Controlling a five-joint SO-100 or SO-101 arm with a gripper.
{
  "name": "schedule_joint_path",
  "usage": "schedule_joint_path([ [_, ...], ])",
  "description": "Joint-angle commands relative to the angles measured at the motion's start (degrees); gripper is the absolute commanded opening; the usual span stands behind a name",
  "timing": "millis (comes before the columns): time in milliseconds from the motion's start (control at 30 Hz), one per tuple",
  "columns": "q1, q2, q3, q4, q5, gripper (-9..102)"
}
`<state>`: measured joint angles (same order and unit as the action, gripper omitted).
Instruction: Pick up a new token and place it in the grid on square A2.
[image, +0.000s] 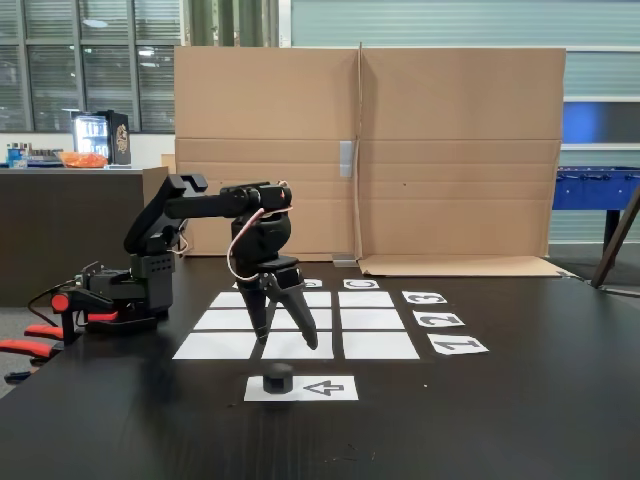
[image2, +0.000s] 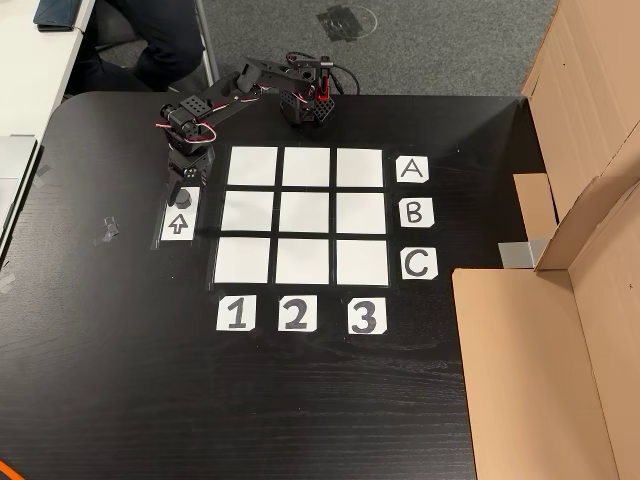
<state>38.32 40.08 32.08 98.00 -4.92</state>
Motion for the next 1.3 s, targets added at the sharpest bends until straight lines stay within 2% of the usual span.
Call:
schedule_joint_path([
  [0,0.9,-0.1,-3.6,0.1,-0.4,44],
  [1267,3.5,-15.0,-22.2,0.0,-0.7,40],
])
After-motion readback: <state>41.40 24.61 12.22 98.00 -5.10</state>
